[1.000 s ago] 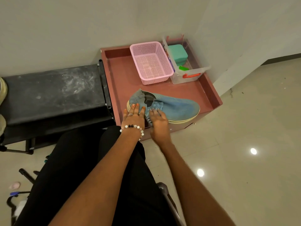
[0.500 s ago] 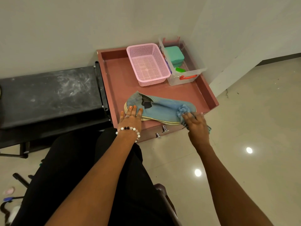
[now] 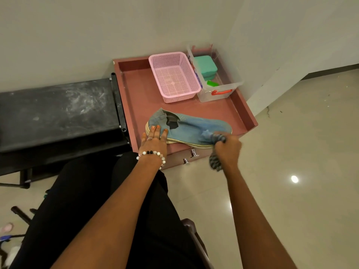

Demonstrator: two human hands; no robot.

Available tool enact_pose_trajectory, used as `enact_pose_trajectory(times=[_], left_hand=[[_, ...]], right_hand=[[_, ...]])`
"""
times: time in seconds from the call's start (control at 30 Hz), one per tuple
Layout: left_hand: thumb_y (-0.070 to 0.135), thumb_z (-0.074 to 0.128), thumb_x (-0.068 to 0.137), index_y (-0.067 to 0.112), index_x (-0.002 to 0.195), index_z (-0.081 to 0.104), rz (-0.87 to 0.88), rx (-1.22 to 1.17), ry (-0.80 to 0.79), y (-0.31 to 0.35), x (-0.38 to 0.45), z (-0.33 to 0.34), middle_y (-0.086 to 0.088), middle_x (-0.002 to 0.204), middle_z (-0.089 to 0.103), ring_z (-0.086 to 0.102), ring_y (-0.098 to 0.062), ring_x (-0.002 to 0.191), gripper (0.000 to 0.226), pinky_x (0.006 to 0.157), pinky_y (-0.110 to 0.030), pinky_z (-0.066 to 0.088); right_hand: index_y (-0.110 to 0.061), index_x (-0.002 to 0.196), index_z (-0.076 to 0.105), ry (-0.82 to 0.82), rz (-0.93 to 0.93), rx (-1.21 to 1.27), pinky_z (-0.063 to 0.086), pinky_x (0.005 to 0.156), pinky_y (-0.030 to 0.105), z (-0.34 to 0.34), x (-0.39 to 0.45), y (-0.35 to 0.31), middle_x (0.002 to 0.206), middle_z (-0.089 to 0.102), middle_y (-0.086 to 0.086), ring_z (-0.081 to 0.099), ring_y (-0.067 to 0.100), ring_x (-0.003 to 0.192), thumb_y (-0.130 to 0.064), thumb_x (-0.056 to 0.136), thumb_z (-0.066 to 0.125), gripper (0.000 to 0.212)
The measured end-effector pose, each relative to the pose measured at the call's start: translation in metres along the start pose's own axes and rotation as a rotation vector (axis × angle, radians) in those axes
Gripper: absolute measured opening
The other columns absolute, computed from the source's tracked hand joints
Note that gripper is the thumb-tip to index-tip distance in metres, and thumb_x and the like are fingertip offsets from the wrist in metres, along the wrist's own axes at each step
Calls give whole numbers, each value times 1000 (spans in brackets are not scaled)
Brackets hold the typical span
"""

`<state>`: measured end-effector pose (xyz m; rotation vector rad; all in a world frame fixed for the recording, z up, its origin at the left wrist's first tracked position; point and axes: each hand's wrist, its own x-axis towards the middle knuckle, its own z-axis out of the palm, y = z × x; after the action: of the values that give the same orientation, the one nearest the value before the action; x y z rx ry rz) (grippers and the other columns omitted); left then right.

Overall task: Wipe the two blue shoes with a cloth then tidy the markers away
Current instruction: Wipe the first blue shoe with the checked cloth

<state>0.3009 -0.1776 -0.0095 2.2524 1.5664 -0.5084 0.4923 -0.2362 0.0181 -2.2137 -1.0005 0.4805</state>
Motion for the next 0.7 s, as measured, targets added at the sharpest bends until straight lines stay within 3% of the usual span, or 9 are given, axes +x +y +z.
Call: enact_pose_trajectory(times=[0.07, 0.1, 0.2, 0.3, 0.37, 0.43, 0.53, 0.63, 0.7], left_hand=[[3, 46, 92, 16, 152, -10, -4, -5, 3, 1, 1, 1, -9, 159, -17, -12, -26, 147, 83, 117, -45, 0], [3, 47, 91, 16, 152, -10, -6, -7, 4, 1, 1, 0, -9, 159, -16, -12, -26, 147, 84, 117, -45, 0], [3, 49, 90, 17, 152, -10, -5, 3, 0, 1, 1, 0, -9, 159, -17, -12, -26, 147, 87, 117, -46, 1], [4, 50, 90, 16, 152, -12, -11, 10, -2, 2, 0, 0, -10, 158, -17, -13, -26, 146, 89, 117, -45, 0], [4, 50, 90, 16, 152, -12, -13, 17, -4, 3, -1, 1, -10, 158, -18, -13, -27, 146, 89, 117, -45, 0], [5, 49, 91, 17, 152, -12, -10, 17, -10, 3, -1, 3, -10, 158, -18, -13, -27, 146, 87, 118, -45, 1], [6, 44, 94, 18, 152, -12, -12, 18, -16, 2, -1, 2, -9, 159, -18, -13, -26, 146, 81, 117, -45, 0], [8, 35, 98, 18, 152, -9, 2, 35, -12, 2, -2, -1, -8, 159, -15, -12, -25, 147, 71, 118, -45, -2], [8, 32, 99, 16, 153, -6, 23, 80, 5, 3, -6, -3, -9, 160, -11, -9, -26, 147, 66, 118, -47, -1]], right_hand=[[0, 100, 69, 255, 90, -20, 40, 66, 35, -13, 14, 4, 92, 67, 23, 58, 39, 89, 12, 73, 45, 38], [-2, 100, 68, 290, 61, -61, 37, 63, 34, -10, 19, 9, 92, 66, 22, 55, 40, 88, 12, 72, 44, 40], [-1, 118, 57, 60, -80, -413, 43, 70, 41, 17, 16, 30, 118, 59, 22, 51, 41, 102, 10, 74, 46, 46], [6, 141, 30, -34, -23, -670, 43, 89, 47, 42, 2, 34, 143, 35, 26, 37, 40, 126, 1, 87, 46, 56], [5, 141, 32, -51, 22, -742, 42, 91, 46, 57, -7, 16, 144, 35, 25, 35, 38, 129, -6, 91, 44, 52], [2, 133, 46, -77, 30, -766, 43, 90, 42, 68, -15, -6, 134, 46, 21, 39, 35, 124, -9, 91, 46, 43], [-2, 114, 62, -165, -19, -603, 46, 85, 37, 77, -27, -38, 114, 60, 17, 47, 31, 114, -9, 90, 50, 27], [-7, 102, 69, -273, -22, -173, 48, 77, 35, 69, -32, -60, 97, 67, 15, 59, 29, 95, -4, 84, 53, 24], [-4, 90, 71, -313, 85, 200, 47, 64, 31, 56, -29, -60, 83, 68, 13, 60, 24, 77, 8, 78, 49, 28]])
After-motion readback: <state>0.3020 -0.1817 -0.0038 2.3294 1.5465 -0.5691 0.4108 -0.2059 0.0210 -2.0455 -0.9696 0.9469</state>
